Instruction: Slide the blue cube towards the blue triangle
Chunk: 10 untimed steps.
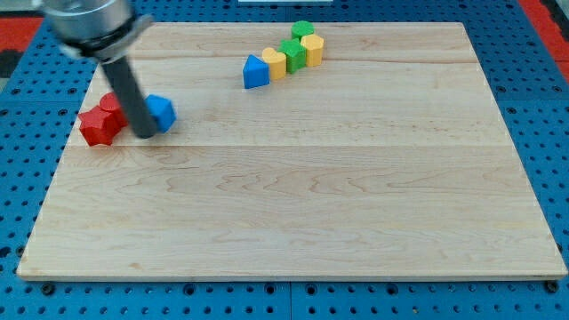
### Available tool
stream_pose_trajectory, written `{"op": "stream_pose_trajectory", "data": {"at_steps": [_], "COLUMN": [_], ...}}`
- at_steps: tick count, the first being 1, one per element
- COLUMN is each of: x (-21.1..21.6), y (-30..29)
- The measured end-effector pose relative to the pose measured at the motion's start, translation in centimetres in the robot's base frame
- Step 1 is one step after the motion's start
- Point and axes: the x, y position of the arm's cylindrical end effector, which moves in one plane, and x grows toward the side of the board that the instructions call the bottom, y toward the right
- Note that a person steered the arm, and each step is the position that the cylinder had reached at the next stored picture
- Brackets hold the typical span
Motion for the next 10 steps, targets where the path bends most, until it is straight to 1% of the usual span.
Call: {"op": "stream_pose_trajectory", "data": {"at_steps": [1,2,3,4,5,6,7,8,9,10], "x": [-5.0,-6.1,-8.1,-13.7,-15.3,-14.0,-11.6,-12.1,-12.0,-11.7], "y": [1.7,1.2,-2.6,-8.2,-6.9,-9.2,-6.3,1.0,2.7,-0.5]}}
